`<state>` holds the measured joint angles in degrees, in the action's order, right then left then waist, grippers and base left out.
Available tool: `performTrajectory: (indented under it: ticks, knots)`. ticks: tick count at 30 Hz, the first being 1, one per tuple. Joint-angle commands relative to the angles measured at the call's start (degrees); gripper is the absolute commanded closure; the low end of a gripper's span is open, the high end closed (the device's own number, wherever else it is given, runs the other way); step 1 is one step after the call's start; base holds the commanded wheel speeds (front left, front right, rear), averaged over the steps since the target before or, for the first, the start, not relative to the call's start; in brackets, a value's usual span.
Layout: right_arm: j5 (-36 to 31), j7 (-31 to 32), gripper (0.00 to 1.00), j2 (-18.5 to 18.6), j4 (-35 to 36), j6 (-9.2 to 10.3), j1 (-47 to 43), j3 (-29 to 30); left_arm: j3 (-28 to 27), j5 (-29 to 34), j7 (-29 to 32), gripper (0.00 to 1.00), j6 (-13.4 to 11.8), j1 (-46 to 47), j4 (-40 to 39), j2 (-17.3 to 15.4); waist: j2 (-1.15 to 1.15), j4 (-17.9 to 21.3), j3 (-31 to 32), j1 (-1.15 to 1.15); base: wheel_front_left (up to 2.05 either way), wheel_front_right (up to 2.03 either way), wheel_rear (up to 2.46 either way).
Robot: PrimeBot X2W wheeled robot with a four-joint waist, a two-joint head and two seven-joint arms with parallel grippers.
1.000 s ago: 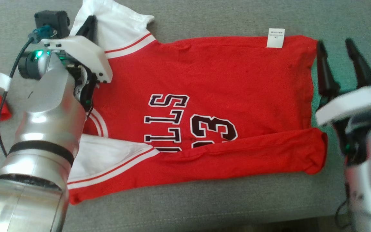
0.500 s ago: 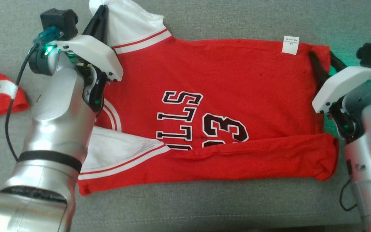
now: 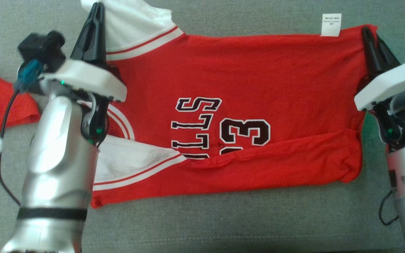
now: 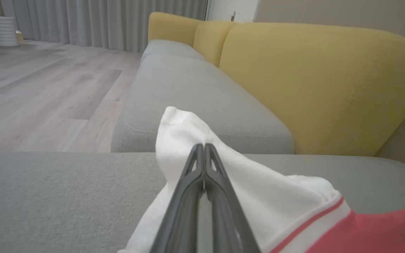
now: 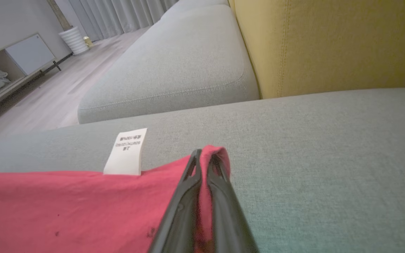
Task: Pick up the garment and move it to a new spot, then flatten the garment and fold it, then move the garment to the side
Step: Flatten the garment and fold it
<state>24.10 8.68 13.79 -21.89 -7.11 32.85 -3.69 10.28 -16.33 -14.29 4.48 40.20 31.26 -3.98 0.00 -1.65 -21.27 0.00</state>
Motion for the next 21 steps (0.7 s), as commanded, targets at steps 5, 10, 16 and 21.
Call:
performTrajectory:
  ticks: [5, 10, 16, 21]
  knots:
    - [4.0, 0.0, 1.0, -0.2, 5.3, -0.37, -5.6, 0.0, -3.9, 1.8, -0.7, 1.0, 0.0, -7.8, -12.1, -1.1, 0.0, -0.7, 1.2, 0.0, 0.0, 0.0, 0.0]
    - [5.8, 1.3, 1.0, -0.8, 7.9, -0.37, -12.1, 0.3, -5.2, 3.1, -0.7, 1.0, 0.2, -17.5, -20.7, -0.1, 0.0, -0.7, 2.3, 0.0, 0.0, 0.0, 0.0]
    - [5.9, 1.7, 1.0, -2.9, 9.3, -0.37, -17.2, 1.0, -6.0, 2.7, -0.7, 1.0, -0.1, -26.9, -22.9, 0.8, 0.0, -0.5, 3.2, 0.0, 0.0, 0.0, 0.0]
    - [5.0, 1.5, 1.0, -4.4, 10.1, -0.37, -20.2, 1.8, -4.9, 2.0, -0.7, 1.0, -0.2, -30.8, -19.9, 1.0, 0.0, -0.4, 3.8, 0.0, 0.0, 0.0, 0.0]
